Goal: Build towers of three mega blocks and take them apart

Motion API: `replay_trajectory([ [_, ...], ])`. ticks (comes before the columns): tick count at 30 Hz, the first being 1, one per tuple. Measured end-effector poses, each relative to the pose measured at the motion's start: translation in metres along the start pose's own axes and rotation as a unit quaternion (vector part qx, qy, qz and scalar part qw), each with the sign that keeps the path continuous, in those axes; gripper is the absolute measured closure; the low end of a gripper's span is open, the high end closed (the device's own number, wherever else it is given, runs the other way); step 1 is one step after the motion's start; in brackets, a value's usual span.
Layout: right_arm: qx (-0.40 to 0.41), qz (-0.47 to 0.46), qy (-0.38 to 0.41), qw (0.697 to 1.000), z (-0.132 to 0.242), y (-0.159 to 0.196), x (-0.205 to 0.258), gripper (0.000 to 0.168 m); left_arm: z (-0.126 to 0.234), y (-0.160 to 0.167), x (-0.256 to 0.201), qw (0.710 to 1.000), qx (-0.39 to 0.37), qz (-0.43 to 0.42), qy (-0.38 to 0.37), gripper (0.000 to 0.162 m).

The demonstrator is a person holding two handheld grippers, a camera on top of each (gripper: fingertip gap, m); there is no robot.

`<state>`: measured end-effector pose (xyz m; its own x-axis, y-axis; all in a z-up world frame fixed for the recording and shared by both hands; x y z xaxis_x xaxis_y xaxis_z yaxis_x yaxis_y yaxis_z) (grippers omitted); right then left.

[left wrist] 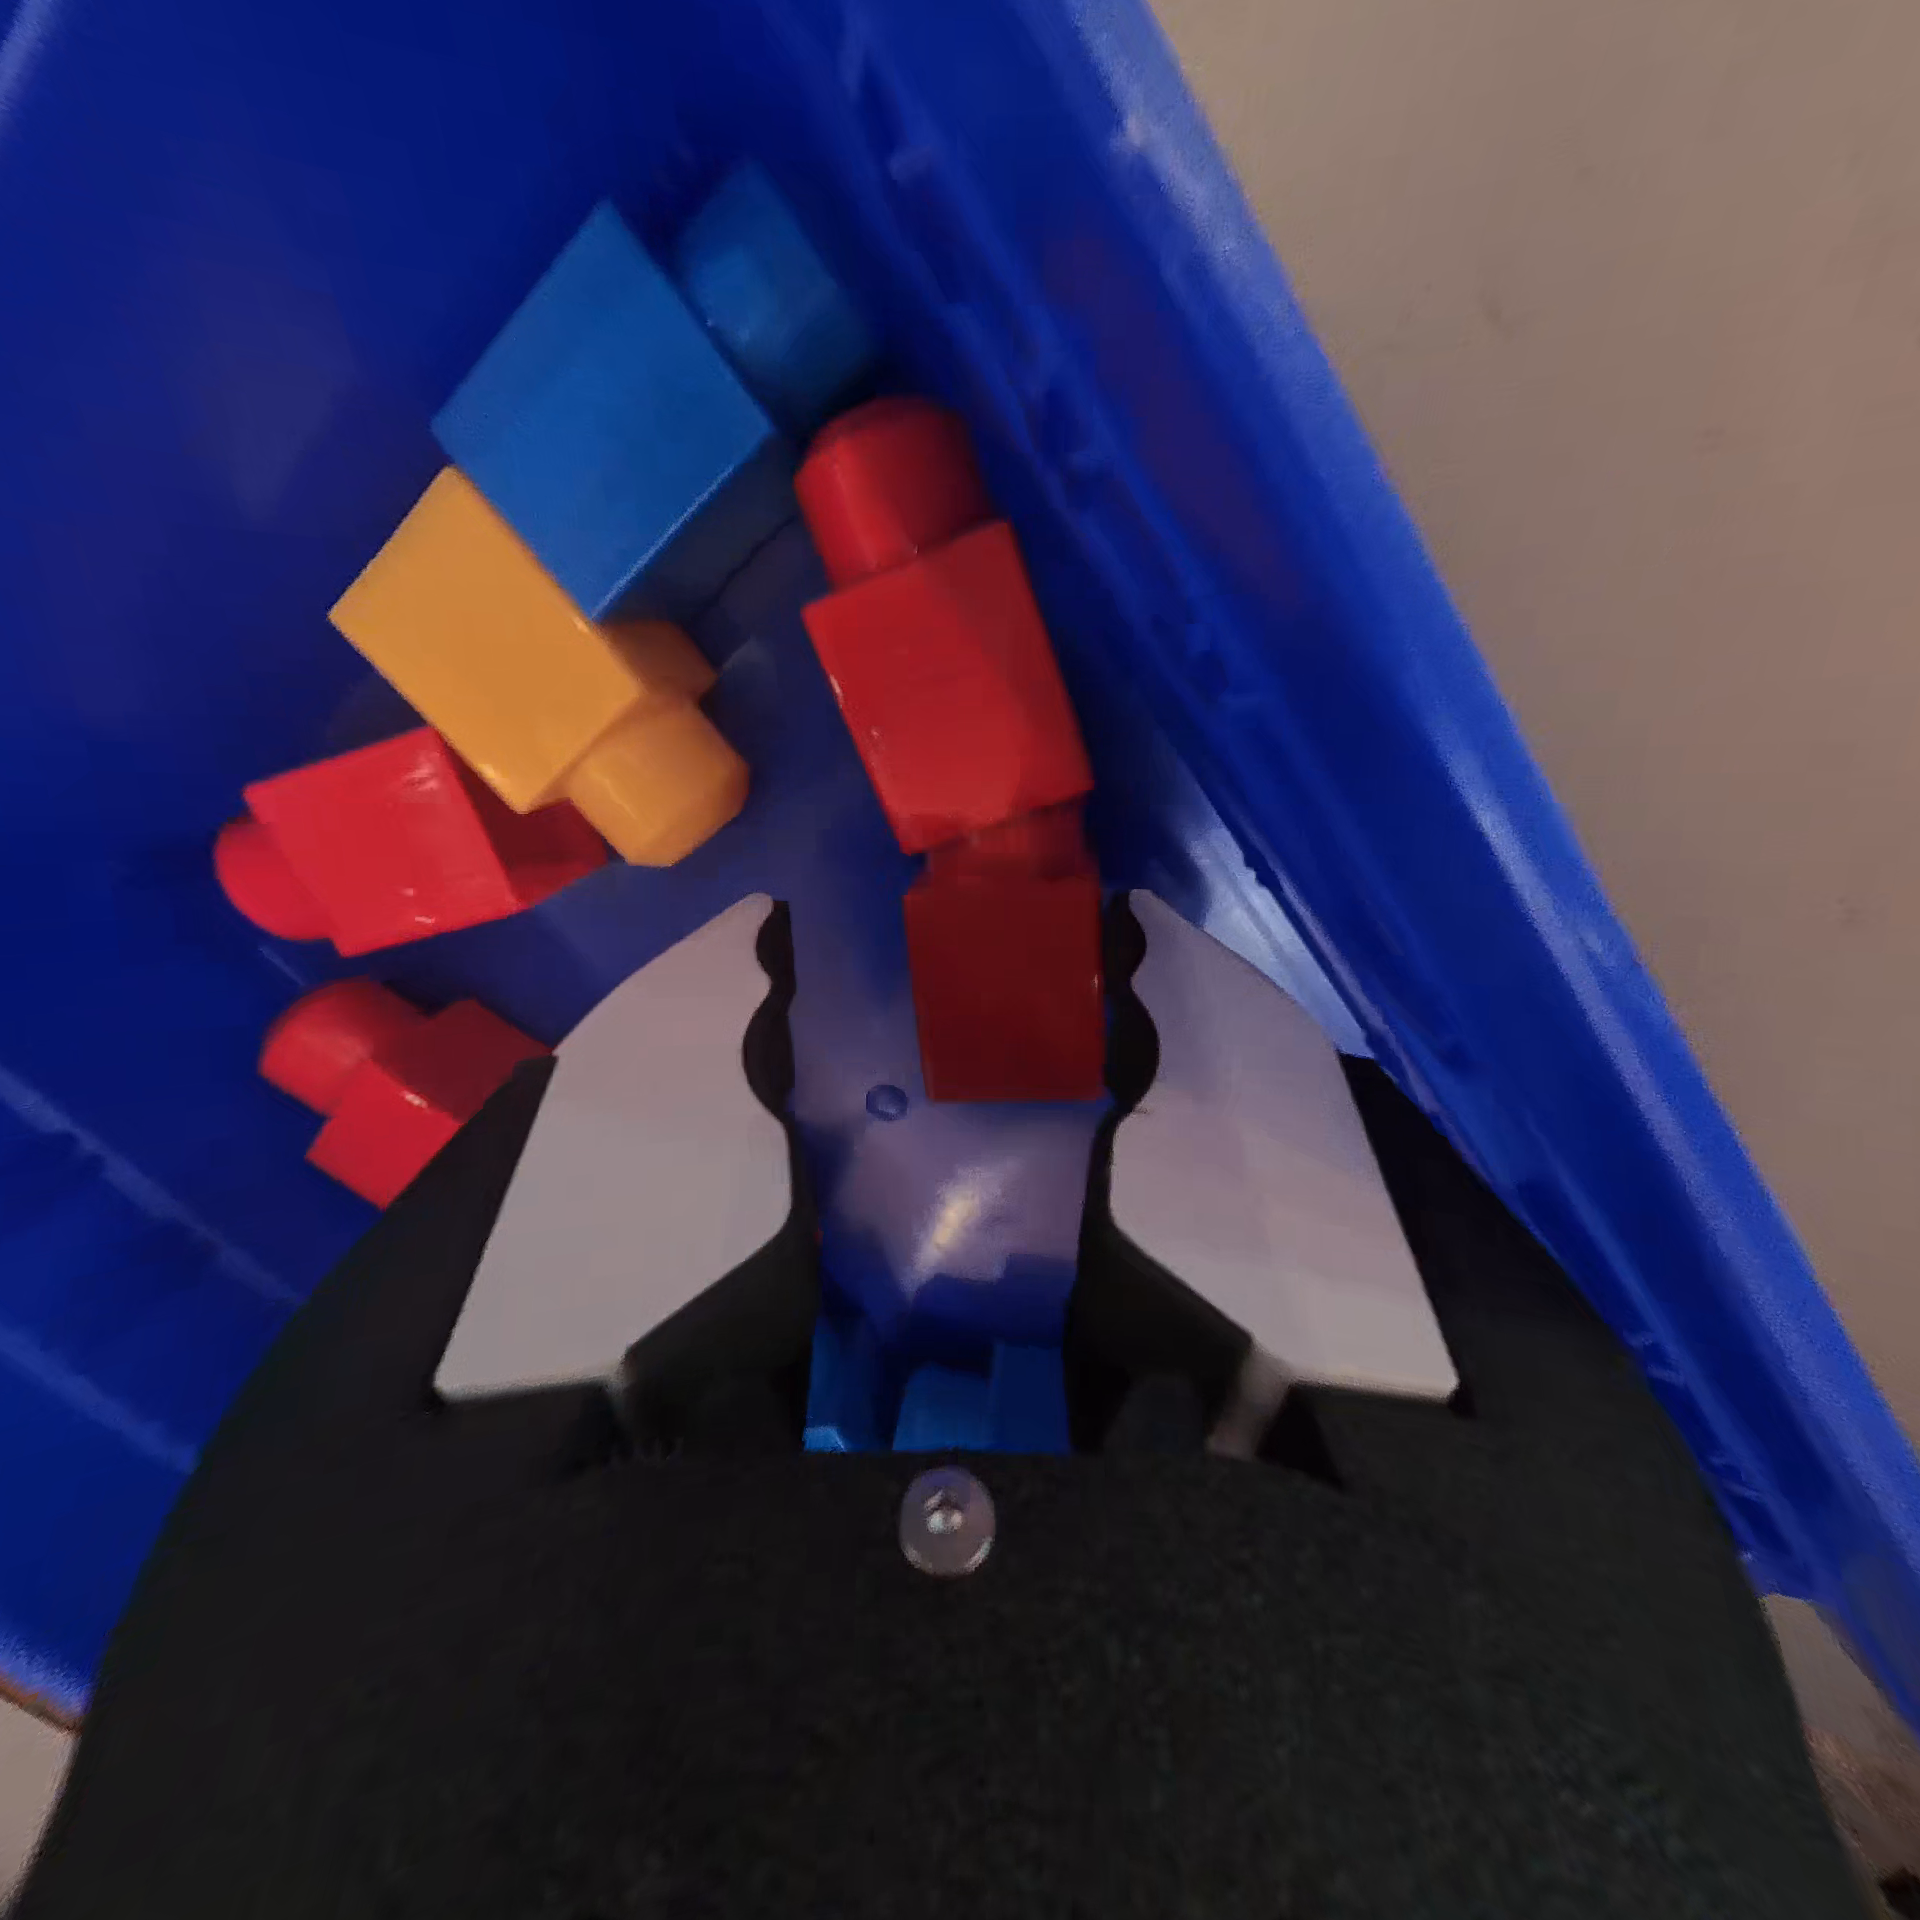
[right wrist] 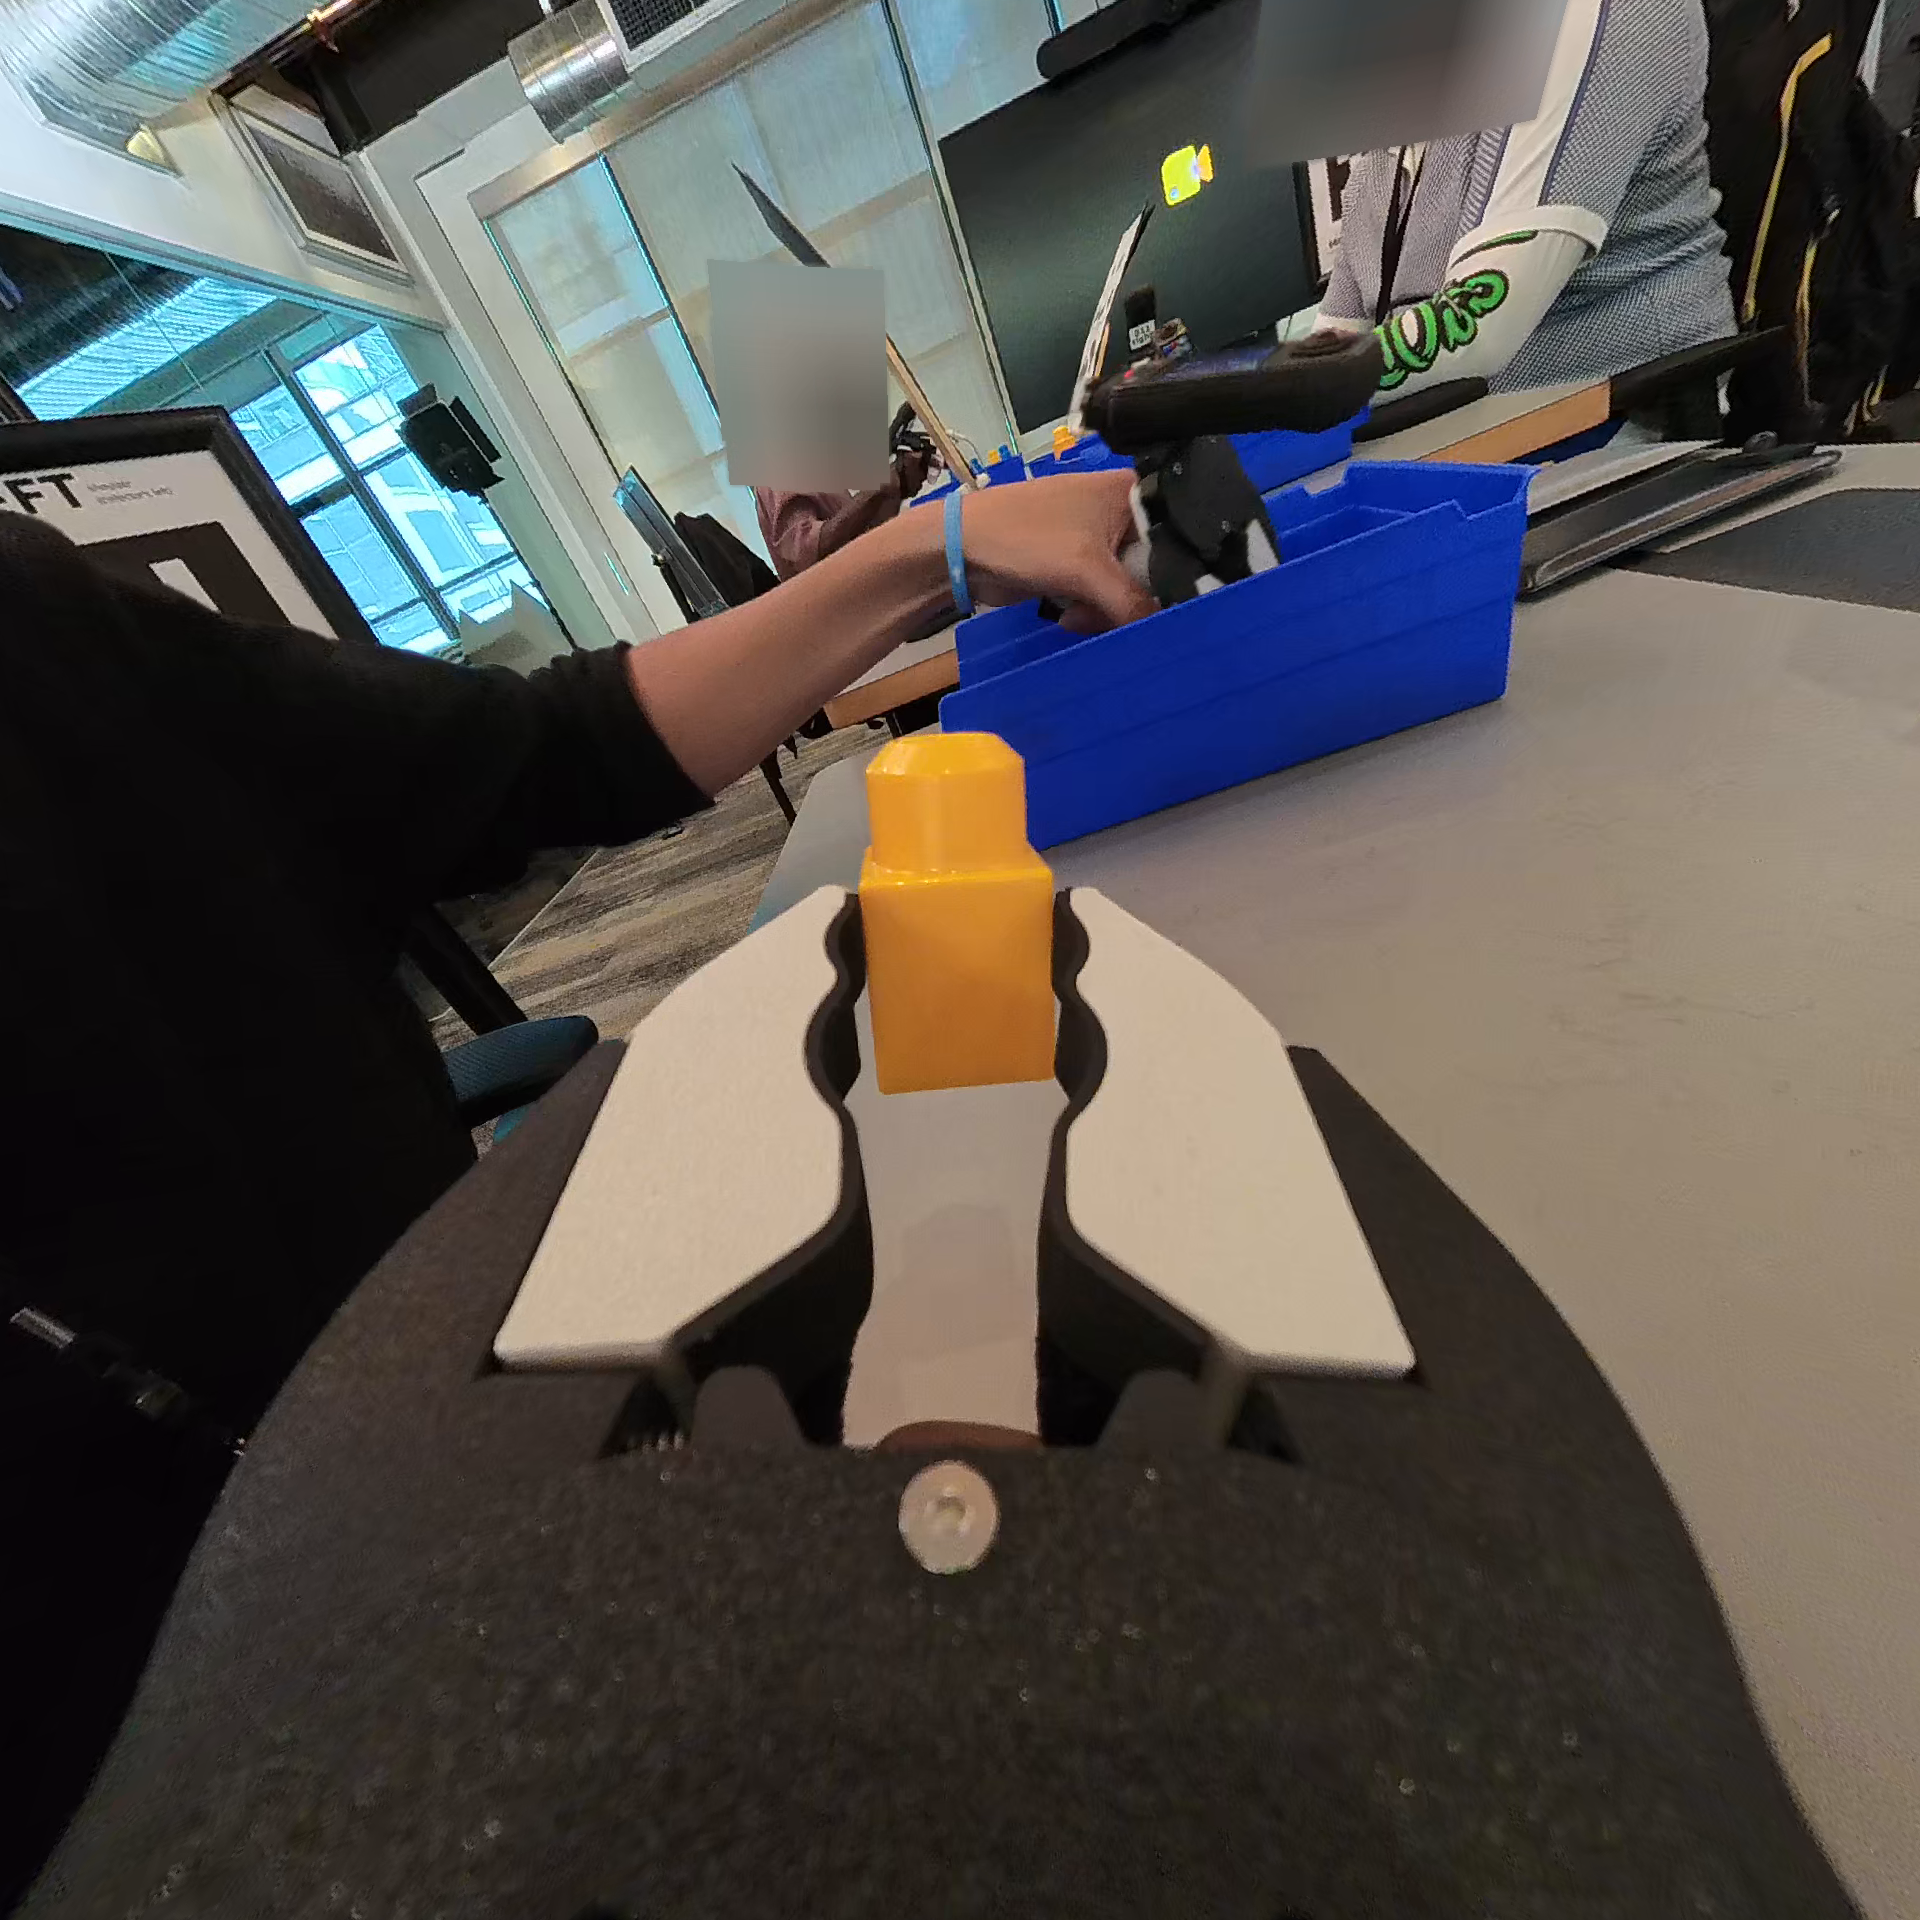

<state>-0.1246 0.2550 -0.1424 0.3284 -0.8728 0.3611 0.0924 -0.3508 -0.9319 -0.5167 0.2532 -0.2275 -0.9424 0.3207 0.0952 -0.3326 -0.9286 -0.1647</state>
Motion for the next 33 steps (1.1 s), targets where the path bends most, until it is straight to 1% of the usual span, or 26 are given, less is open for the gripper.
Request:
replay_trajectory([
  [1,0.001,0.001,0.000,1.000,0.001,0.000,0.000,0.134,-0.002,-0.003,0.000,1.000,0.003,0.005,0.009,0.105],
  [2,0.001,0.001,-0.001,1.000,0.001,0.000,0.000,0.134,-0.004,-0.005,0.001,1.000,0.001,0.010,0.018,0.110],
  [3,0.001,0.001,-0.002,1.000,0.001,0.000,0.001,0.134,-0.006,-0.007,0.001,1.000,0.004,0.012,0.028,0.121],
  [4,0.001,0.002,-0.003,1.000,0.001,0.000,0.001,0.134,-0.009,-0.007,0.002,0.999,0.008,0.017,0.037,0.125],
  [6,0.002,0.004,-0.004,1.000,0.000,-0.001,0.002,0.134,-0.009,-0.005,0.002,0.998,0.007,0.030,0.051,0.126],
  [8,0.000,0.006,-0.004,1.000,0.001,-0.003,0.003,0.134,-0.006,0.006,0.010,0.999,0.012,0.036,0.039,0.126],
  [9,0.000,0.007,-0.002,1.000,0.001,-0.003,0.002,0.134,-0.002,0.013,0.016,0.998,0.001,0.051,0.033,0.126],
  [11,0.006,0.008,0.010,1.000,0.002,-0.003,-0.003,0.134,0.014,0.024,0.025,0.992,-0.053,0.100,0.051,0.125],
  [13,0.007,0.004,0.023,1.000,0.001,-0.003,-0.010,0.134,0.040,0.029,0.028,0.977,-0.144,0.136,0.077,0.125],
  [14,0.005,0.000,0.029,1.000,-0.001,-0.004,-0.015,0.134,0.057,0.026,0.025,0.964,-0.208,0.137,0.091,0.126],
  [15,0.004,-0.003,0.033,0.999,-0.004,-0.006,-0.020,0.134,0.077,0.020,0.019,0.945,-0.278,0.133,0.107,0.126],
  [17,-0.001,-0.003,0.038,0.999,-0.012,-0.009,-0.030,0.134,0.120,0.004,-0.002,0.889,-0.415,0.119,0.152,0.126],
  [18,-0.007,-0.001,0.039,0.999,-0.017,-0.012,-0.034,0.134,0.141,-0.006,-0.017,0.858,-0.470,0.105,0.177,0.126],
  [20,-0.023,-0.001,0.037,0.999,-0.028,-0.020,-0.042,0.134,0.178,-0.030,-0.054,0.801,-0.555,0.066,0.216,0.126],
  [22,-0.038,0.000,0.024,0.999,-0.038,-0.029,-0.046,0.134,0.208,-0.058,-0.099,0.747,-0.612,0.019,0.259,0.126],
  [24,-0.053,-0.005,0.010,0.999,-0.045,-0.040,-0.049,0.134,0.224,-0.087,-0.144,0.716,-0.628,-0.019,0.305,0.126],
  [26,-0.064,-0.006,-0.011,0.998,-0.050,-0.050,-0.046,0.134,0.230,-0.116,-0.182,0.697,-0.620,-0.057,0.356,0.126],
  [29,-0.076,-0.006,-0.028,0.997,-0.051,-0.062,-0.042,0.134,0.227,-0.154,-0.210,0.683,-0.612,-0.074,0.391,0.126],
  [32,-0.088,-0.005,-0.025,0.996,-0.047,-0.069,-0.040,0.134,0.221,-0.174,-0.223,0.677,-0.604,-0.075,0.414,0.126],
  [33,-0.092,-0.005,-0.024,0.995,-0.044,-0.070,-0.039,0.134,0.217,-0.178,-0.227,0.682,-0.598,-0.077,0.414,0.126],
])
Point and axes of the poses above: each gripper's, where its closed fingertips meet, z back along the fingers, y out of its underside, x = y × z across the jaws, the point moved 3 cm from there along z, back along the fingers, and after that the axes turned 1 degree about y, right-handed, at the moved point
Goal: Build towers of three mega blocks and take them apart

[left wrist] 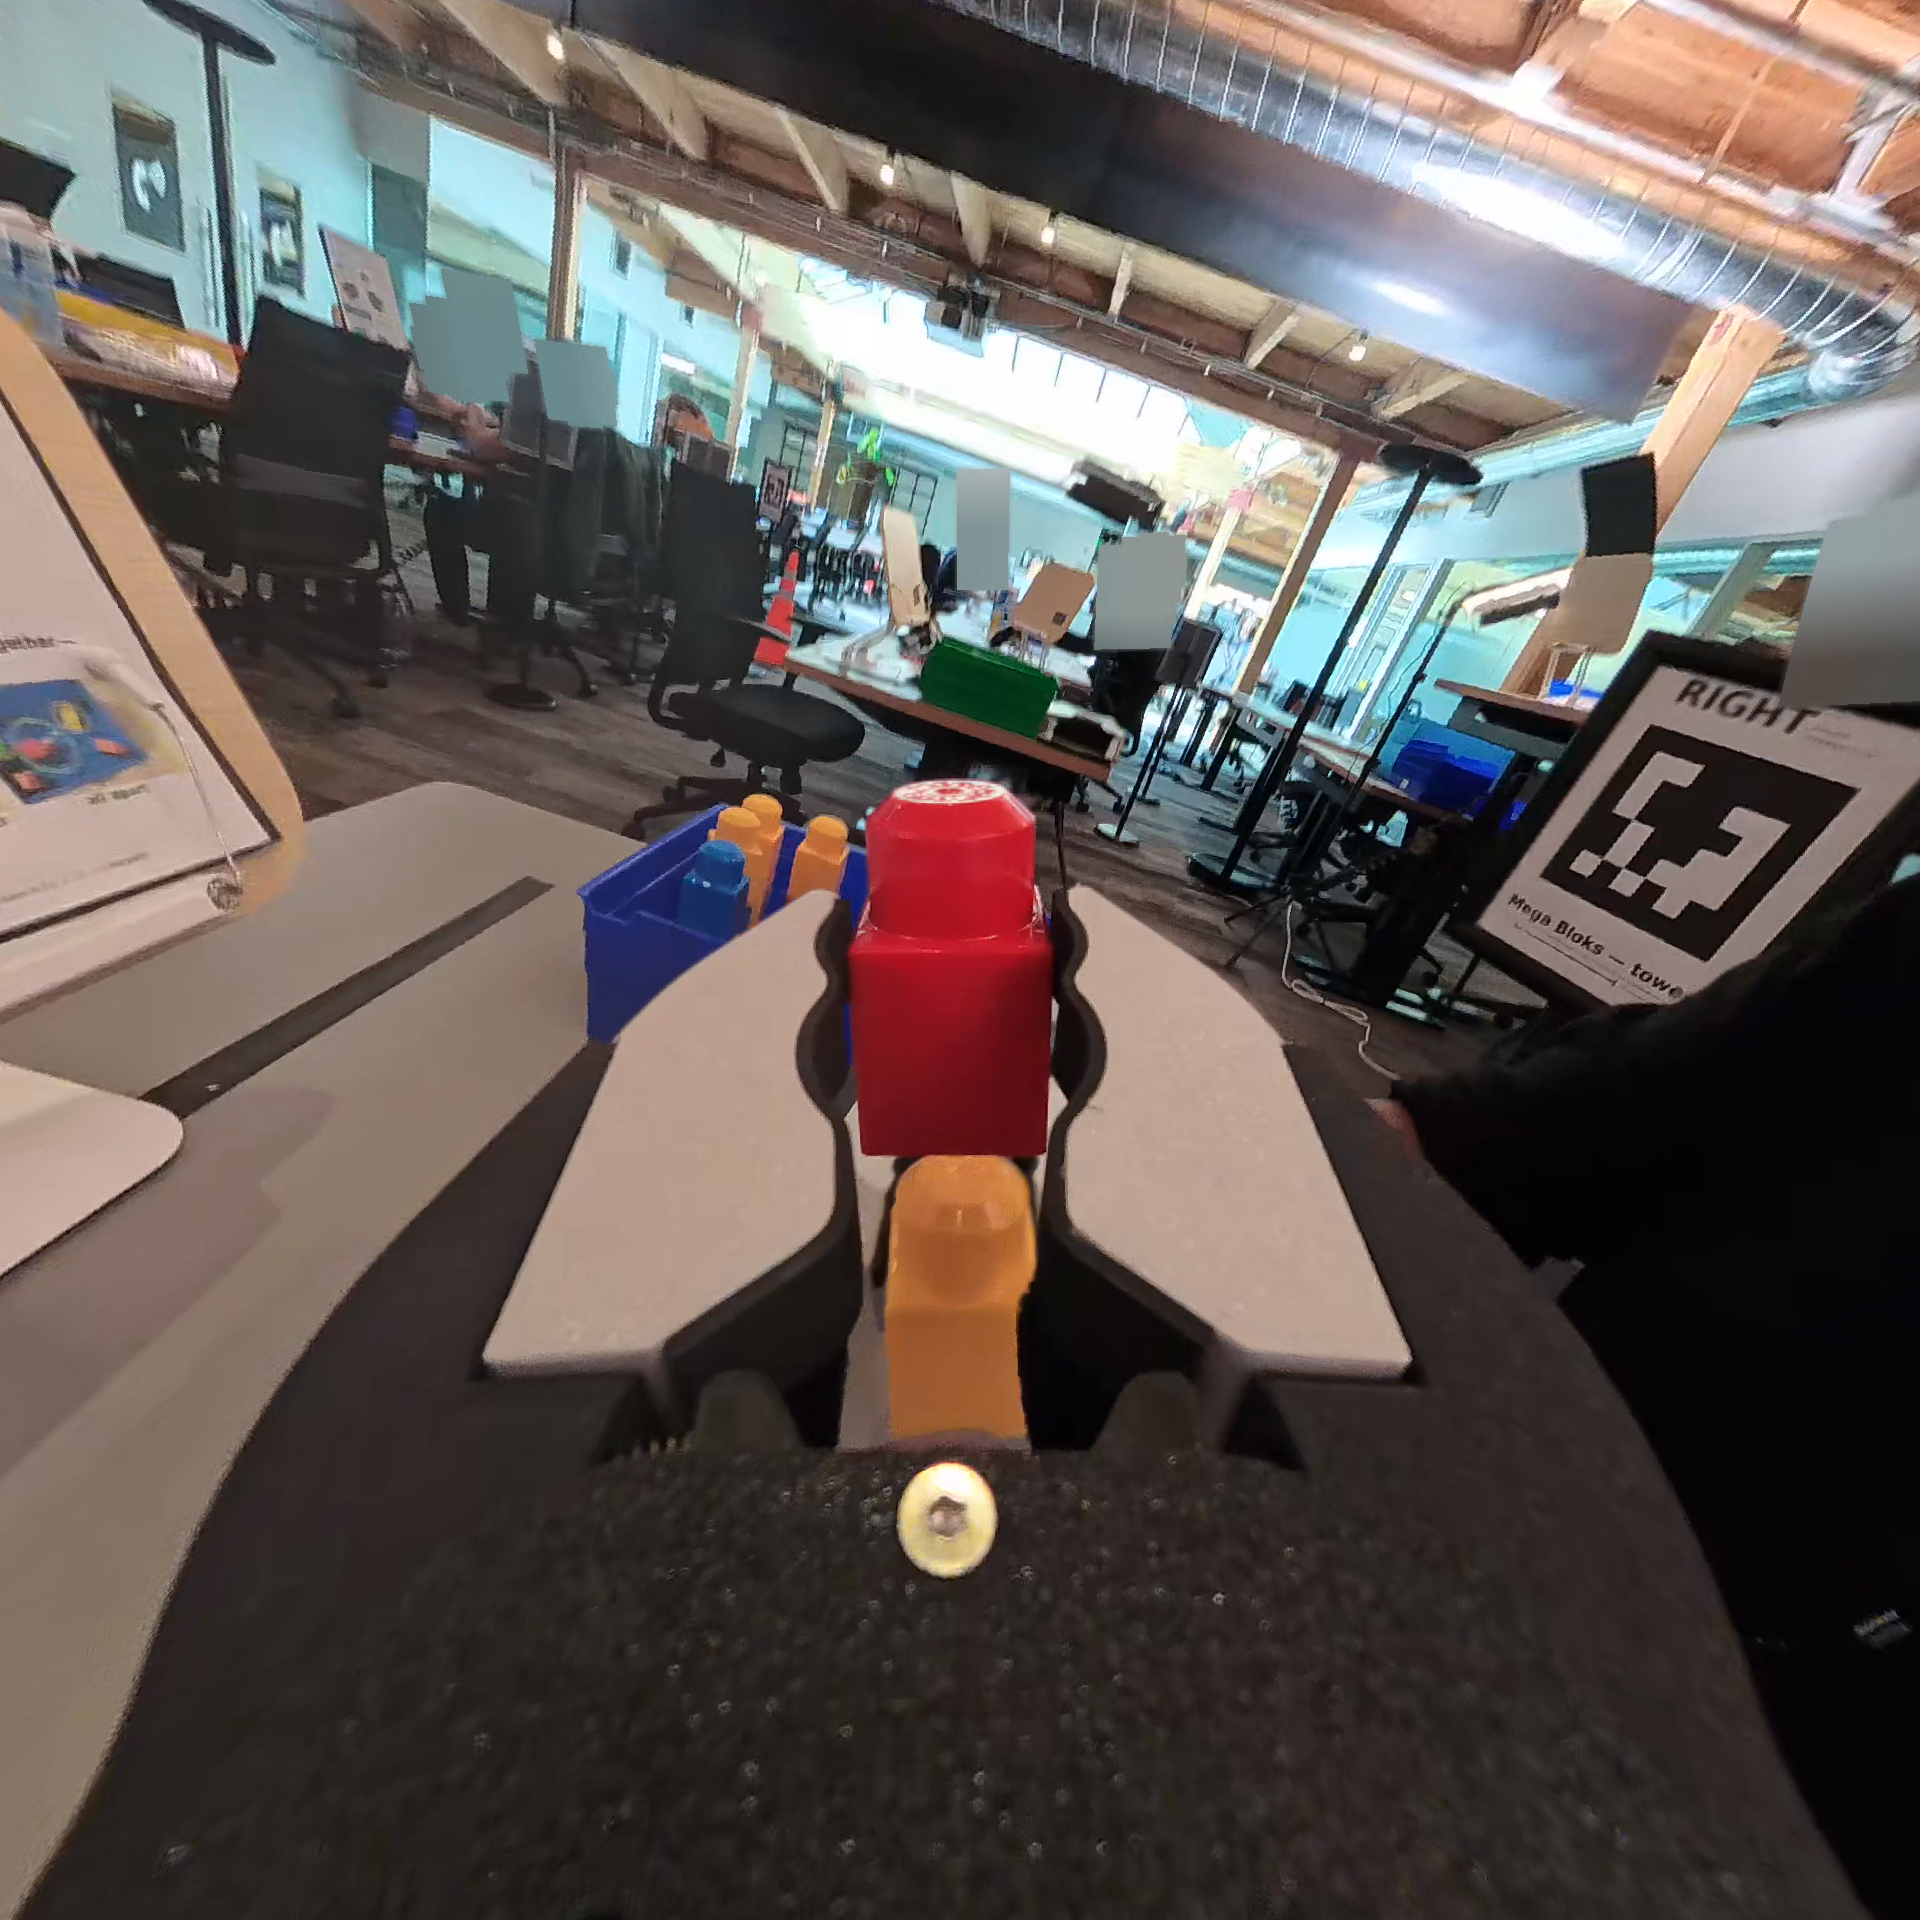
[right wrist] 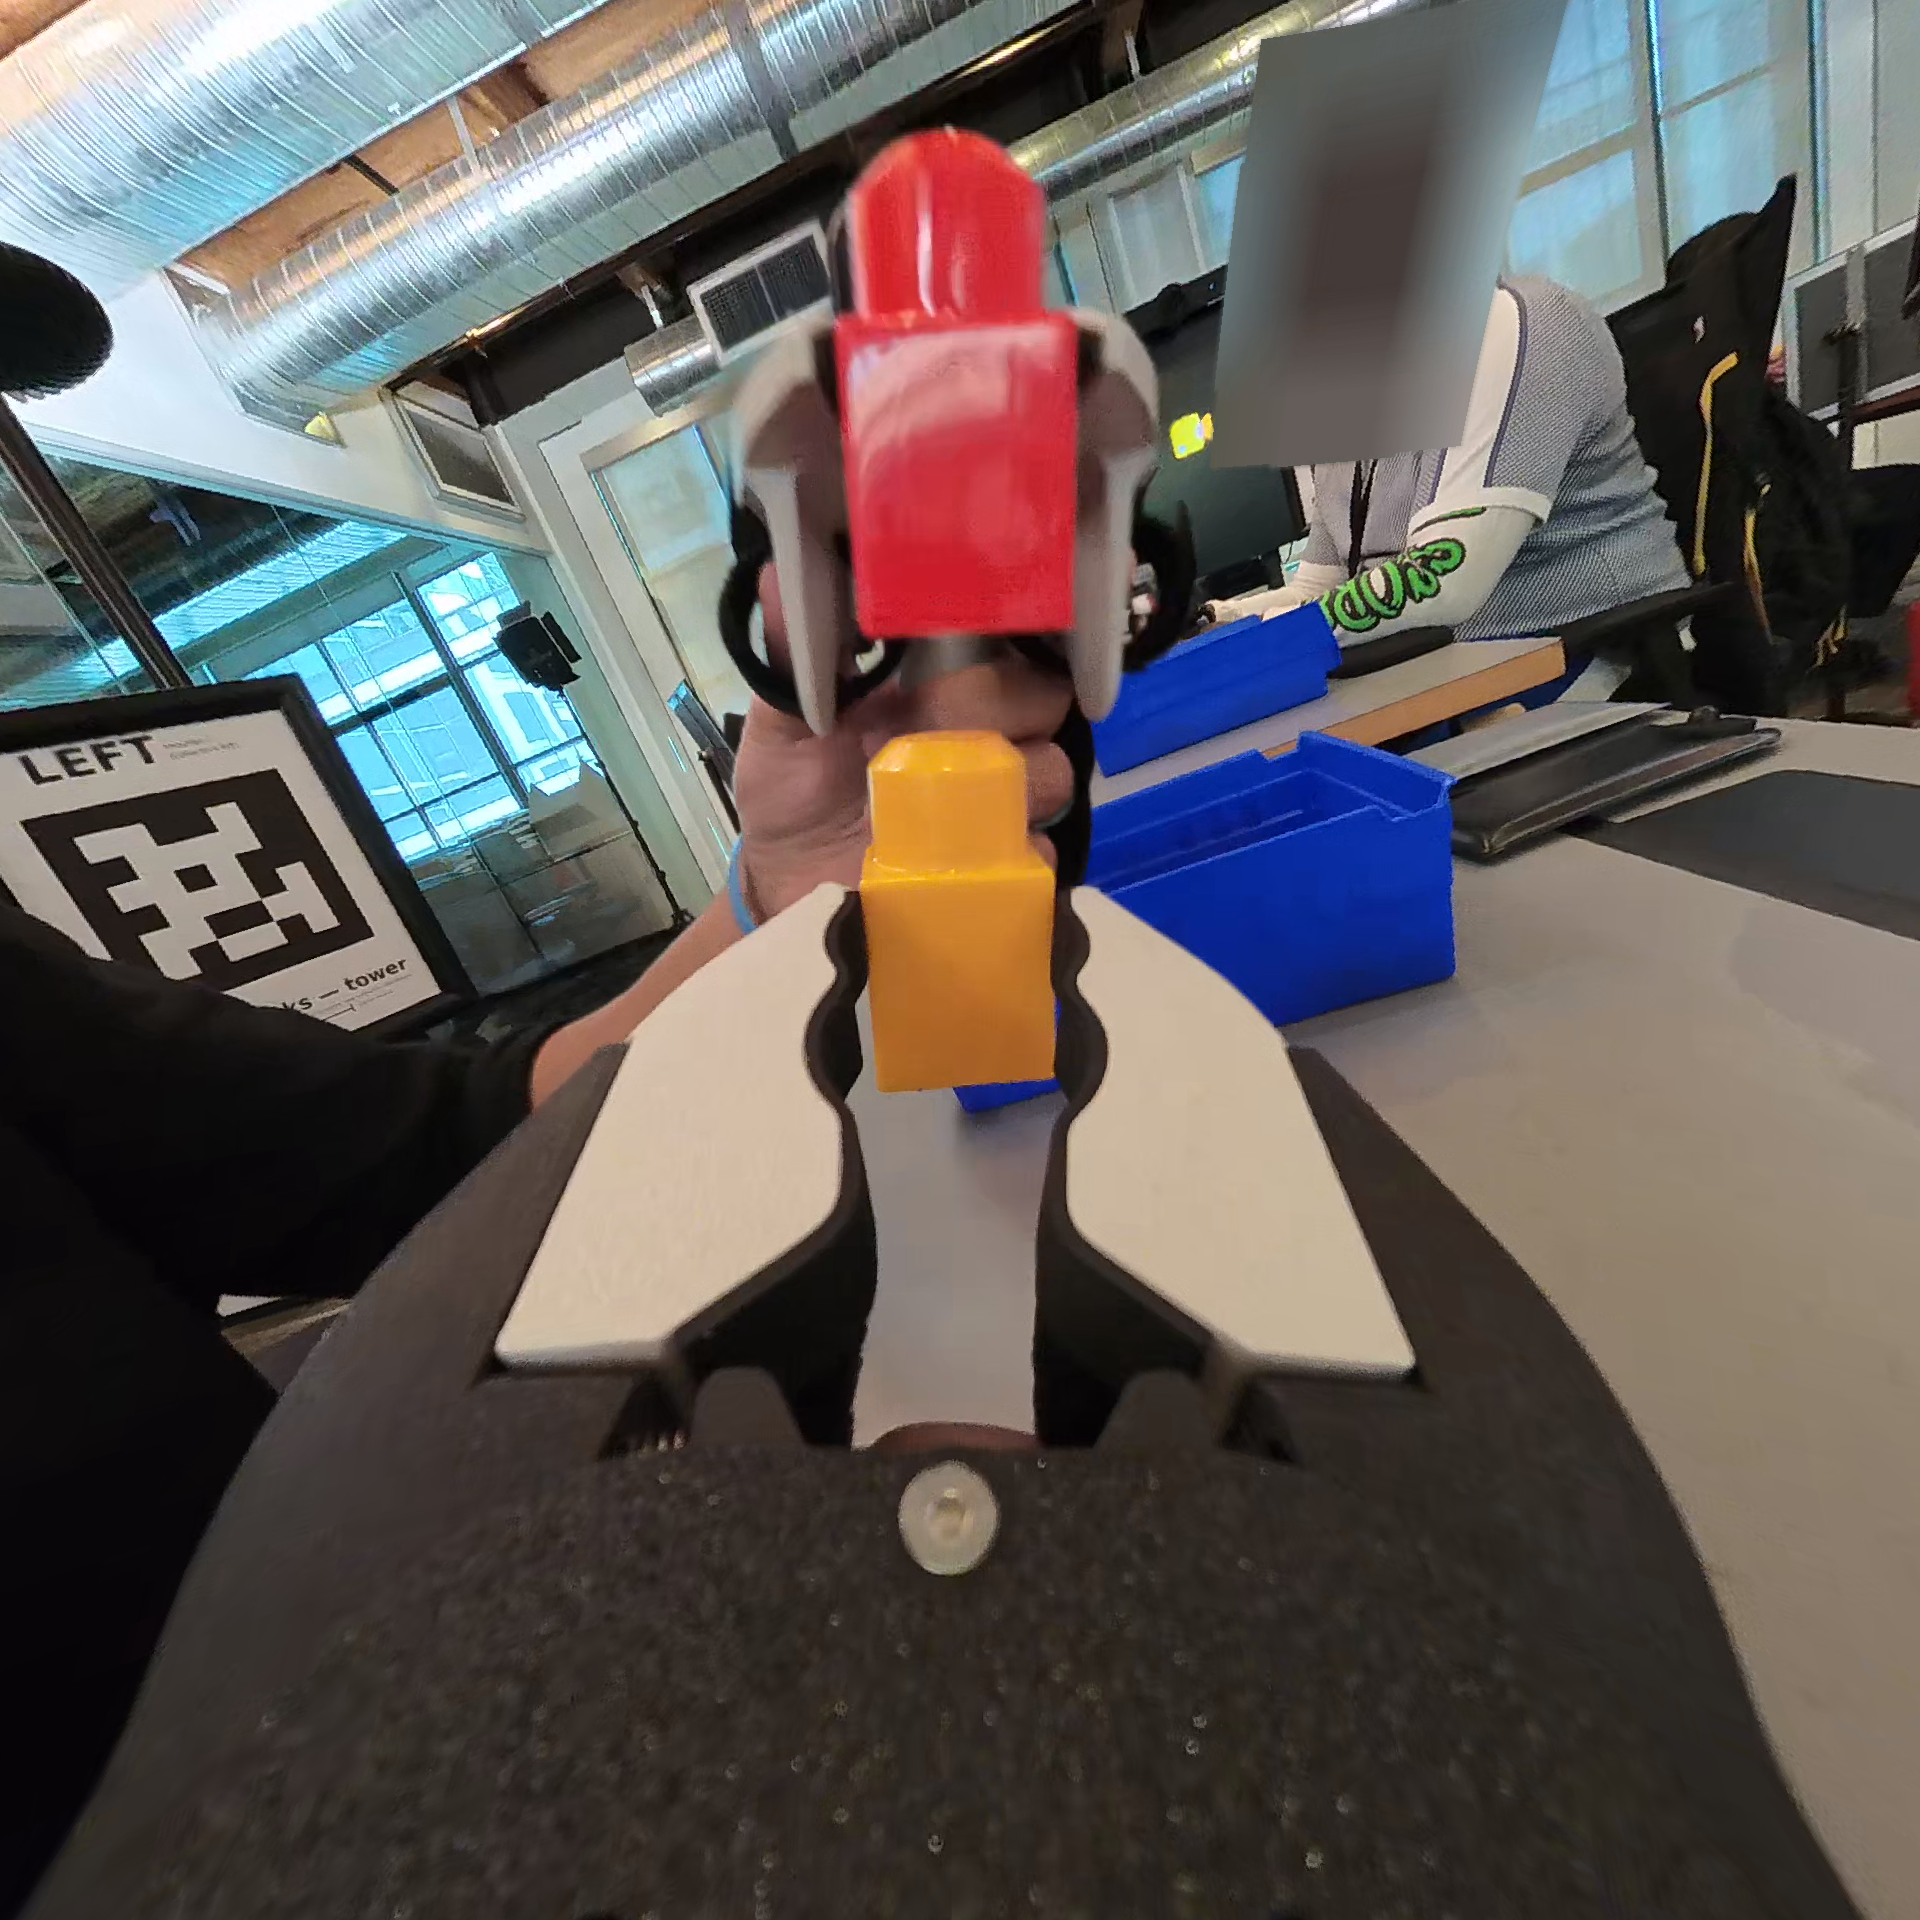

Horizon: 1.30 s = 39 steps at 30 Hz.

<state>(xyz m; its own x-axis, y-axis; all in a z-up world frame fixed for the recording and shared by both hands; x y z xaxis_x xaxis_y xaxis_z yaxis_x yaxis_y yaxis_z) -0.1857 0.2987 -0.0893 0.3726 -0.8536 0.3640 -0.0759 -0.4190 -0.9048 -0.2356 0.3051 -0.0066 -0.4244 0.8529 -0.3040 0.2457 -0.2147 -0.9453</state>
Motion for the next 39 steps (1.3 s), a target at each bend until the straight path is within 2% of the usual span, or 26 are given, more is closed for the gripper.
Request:
replay_trajectory([
  [9,-0.041,-0.011,0.017,0.999,0.014,-0.010,-0.004,0.134,-0.019,0.028,0.004,0.998,0.067,0.018,-0.014,0.126],
  [16,-0.031,-0.013,0.018,0.999,0.016,-0.007,-0.004,0.135,-0.019,0.035,0.005,0.995,0.093,0.037,-0.005,0.126],
  [27,-0.059,-0.034,0.023,0.997,0.020,-0.010,-0.008,0.135,-0.020,0.039,0.010,0.998,0.021,0.053,-0.009,0.126],
  [39,-0.053,-0.023,0.036,0.998,0.018,-0.009,-0.010,0.135,-0.017,0.041,0.012,0.998,-0.008,0.053,-0.033,0.125],
])
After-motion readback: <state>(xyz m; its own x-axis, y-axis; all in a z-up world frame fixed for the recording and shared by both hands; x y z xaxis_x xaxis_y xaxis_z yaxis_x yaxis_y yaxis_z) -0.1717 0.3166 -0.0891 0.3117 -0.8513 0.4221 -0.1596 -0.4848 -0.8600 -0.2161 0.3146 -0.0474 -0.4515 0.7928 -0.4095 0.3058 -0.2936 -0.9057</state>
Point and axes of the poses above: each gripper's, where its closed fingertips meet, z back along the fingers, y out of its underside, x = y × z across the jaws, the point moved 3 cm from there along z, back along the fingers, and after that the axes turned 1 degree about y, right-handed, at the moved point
